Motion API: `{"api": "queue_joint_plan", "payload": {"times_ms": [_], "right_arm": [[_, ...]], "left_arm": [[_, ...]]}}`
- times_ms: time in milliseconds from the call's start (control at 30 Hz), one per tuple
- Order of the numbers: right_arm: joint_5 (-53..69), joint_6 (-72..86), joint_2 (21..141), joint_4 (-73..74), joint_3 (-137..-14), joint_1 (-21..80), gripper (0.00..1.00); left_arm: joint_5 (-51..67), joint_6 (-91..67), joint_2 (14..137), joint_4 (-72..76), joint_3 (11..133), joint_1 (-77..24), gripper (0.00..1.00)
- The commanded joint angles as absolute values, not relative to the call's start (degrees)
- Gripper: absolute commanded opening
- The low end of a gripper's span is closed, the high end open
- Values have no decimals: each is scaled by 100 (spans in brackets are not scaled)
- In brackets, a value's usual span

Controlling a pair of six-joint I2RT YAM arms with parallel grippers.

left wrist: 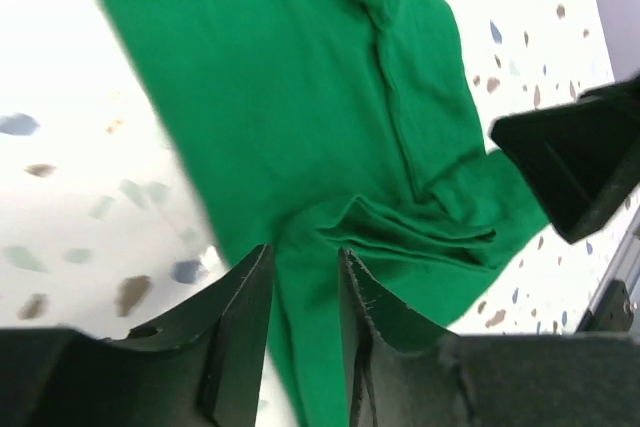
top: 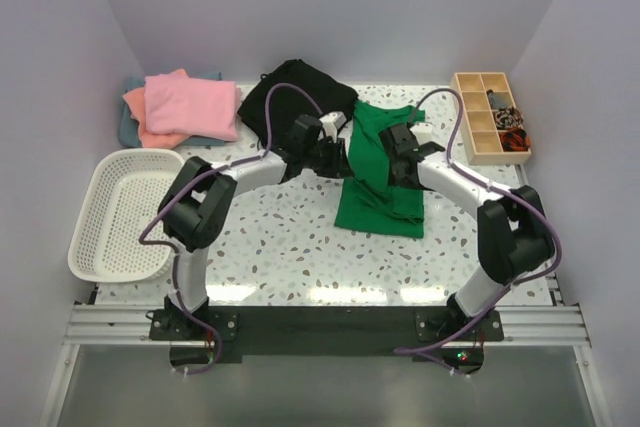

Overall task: Fold and stack the t-shirts
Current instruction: Fold the folded rectangular tshirt in 1/3 of the way

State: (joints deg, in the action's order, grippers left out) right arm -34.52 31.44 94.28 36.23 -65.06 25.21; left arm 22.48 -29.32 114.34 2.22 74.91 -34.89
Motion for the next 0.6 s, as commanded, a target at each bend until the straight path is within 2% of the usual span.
{"api": "queue_joint_plan", "payload": {"times_ms": [0, 100, 233, 333, 567], "right_arm": [[-3562, 2645, 9124, 3637, -7066, 2470, 74], [-3052, 2785, 8721, 3954, -6997, 2470, 73], [-1876, 3076, 8036, 4139, -6278, 2478, 72], [-1434, 3295, 7631, 4236, -5838, 2487, 70], [-414, 3638, 7181, 3824, -4949, 2584, 70]], "left_arm": [[2268, -2611, 11294, 484, 7971, -3112, 39], [2118, -2444, 11101, 97, 7885, -3067, 40], [2994, -2601, 10724, 272, 7375, -3111, 41], [3390, -2576, 10513, 351, 6988, -3304, 40], [3797, -2566, 10556, 448, 6557, -3814, 40]]}}
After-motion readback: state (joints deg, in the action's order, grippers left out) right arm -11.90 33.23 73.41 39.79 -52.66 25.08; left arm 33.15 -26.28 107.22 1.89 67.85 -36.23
